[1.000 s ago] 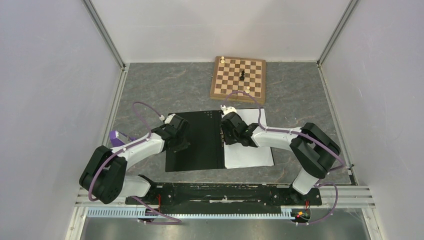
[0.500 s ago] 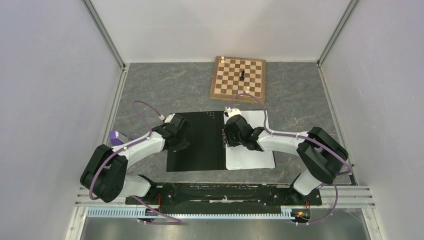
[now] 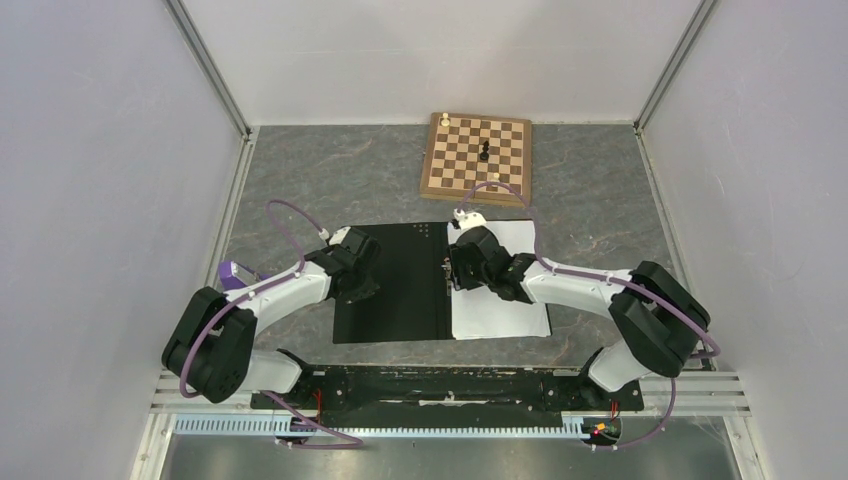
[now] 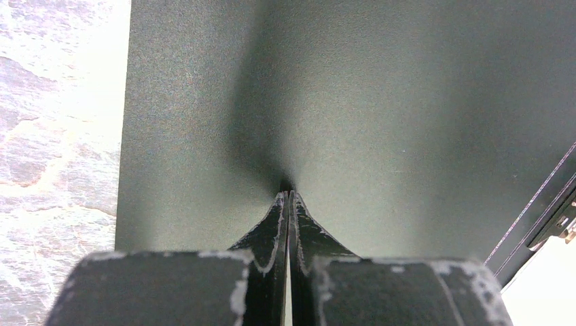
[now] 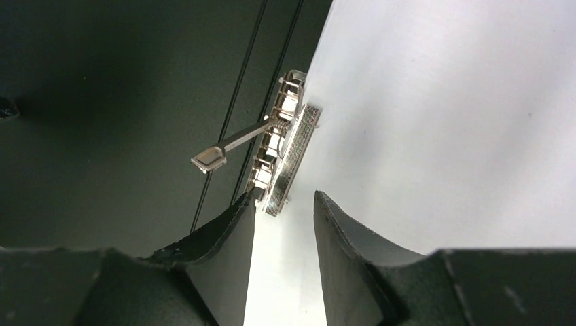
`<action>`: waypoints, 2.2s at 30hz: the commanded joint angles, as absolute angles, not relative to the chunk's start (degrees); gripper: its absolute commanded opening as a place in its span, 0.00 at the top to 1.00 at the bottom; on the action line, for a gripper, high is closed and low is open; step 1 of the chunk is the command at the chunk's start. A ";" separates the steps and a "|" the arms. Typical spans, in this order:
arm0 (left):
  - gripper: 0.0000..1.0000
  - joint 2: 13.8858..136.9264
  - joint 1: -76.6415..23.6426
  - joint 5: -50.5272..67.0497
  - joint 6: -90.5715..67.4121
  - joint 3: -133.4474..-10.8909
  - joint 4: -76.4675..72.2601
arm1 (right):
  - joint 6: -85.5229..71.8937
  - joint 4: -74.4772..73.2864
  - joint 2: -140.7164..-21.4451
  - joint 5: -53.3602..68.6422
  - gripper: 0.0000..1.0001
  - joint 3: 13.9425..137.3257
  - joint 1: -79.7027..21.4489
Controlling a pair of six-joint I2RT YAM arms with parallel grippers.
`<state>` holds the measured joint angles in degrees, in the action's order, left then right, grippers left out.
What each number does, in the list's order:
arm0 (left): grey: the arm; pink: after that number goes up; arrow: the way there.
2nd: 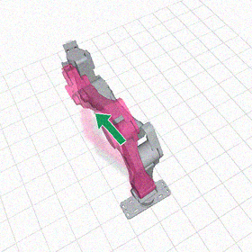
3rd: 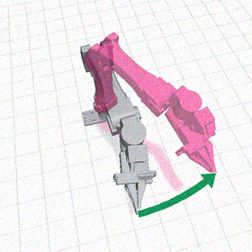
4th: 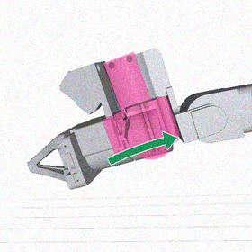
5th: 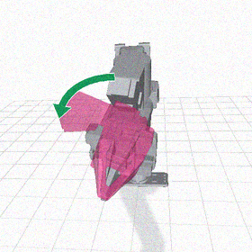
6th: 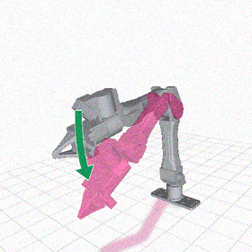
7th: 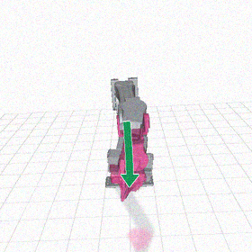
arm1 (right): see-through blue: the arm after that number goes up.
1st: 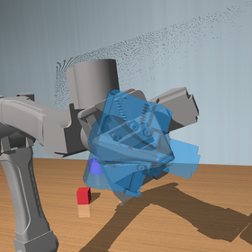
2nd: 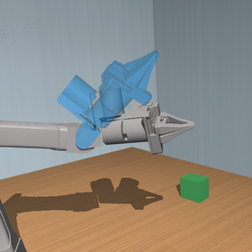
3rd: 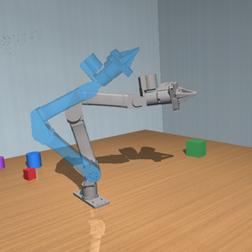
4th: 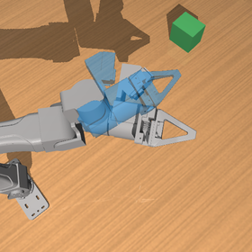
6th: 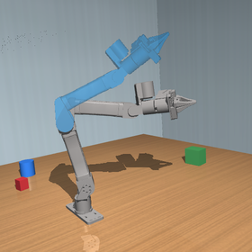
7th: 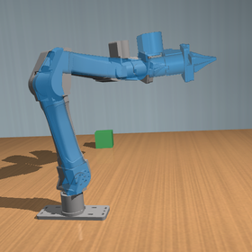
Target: Put the files into the folder
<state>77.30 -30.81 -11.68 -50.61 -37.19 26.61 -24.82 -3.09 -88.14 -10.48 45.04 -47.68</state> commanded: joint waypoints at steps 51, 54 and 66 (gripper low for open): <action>0.98 71.60 -29.95 -12.29 -55.45 -34.76 28.27 | -14.20 -24.13 -97.22 -30.45 0.95 62.59 -58.10; 0.98 71.54 -29.94 -11.49 -55.50 -34.85 28.39 | -14.05 -21.18 -95.95 -29.08 0.95 59.30 -57.65; 0.98 72.67 -33.13 -5.68 -59.39 -32.70 24.79 | -11.76 -15.94 -94.11 -25.98 0.97 54.31 -53.09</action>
<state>71.96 -31.18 -7.49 -55.99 -33.23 26.98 -13.23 -14.92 -93.54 -26.79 55.66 -55.05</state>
